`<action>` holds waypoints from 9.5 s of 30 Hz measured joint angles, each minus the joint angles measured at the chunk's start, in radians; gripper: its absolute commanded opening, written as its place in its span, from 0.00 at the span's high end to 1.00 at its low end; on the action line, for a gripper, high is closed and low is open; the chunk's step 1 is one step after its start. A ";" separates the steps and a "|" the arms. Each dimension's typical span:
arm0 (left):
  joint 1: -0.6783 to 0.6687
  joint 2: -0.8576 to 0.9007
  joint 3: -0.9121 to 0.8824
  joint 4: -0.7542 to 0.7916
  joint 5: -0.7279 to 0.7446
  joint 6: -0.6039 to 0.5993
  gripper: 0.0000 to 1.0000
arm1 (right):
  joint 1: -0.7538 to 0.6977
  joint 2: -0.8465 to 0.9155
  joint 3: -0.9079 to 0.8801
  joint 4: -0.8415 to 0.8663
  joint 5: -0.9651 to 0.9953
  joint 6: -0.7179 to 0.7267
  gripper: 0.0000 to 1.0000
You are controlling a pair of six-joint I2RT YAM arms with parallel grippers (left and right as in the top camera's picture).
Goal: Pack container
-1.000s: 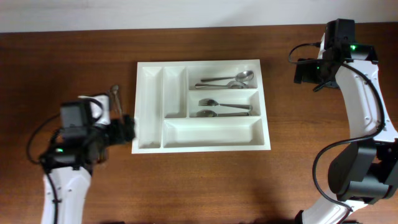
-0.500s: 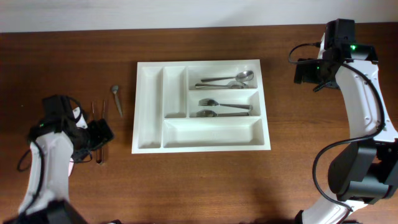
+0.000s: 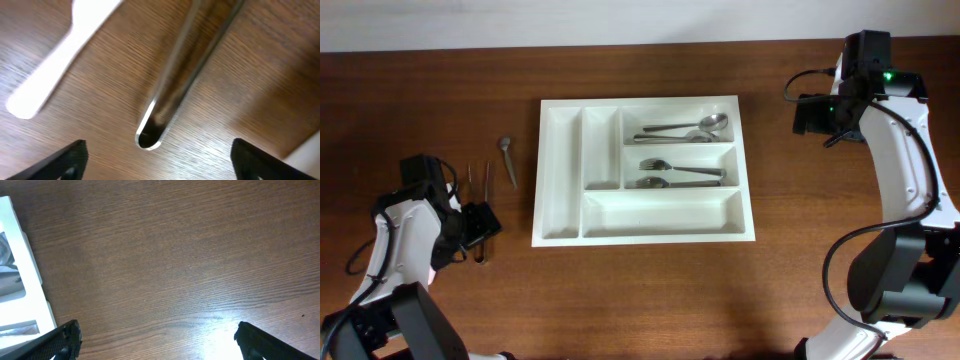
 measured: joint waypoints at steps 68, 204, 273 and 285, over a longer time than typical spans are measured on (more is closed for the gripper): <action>-0.001 0.159 0.000 0.300 0.060 0.257 0.27 | 0.000 0.000 0.000 0.000 0.000 0.000 0.01; -0.839 0.344 0.731 0.122 0.078 1.037 0.01 | 0.000 -0.002 0.000 0.000 0.000 0.000 0.01; -0.218 0.597 0.671 -0.228 -0.631 -0.314 0.16 | 0.000 -0.002 0.000 0.000 0.000 0.000 0.01; -0.220 0.681 0.671 -0.211 -0.672 -0.329 0.16 | 0.000 -0.002 0.000 0.000 0.000 0.000 0.01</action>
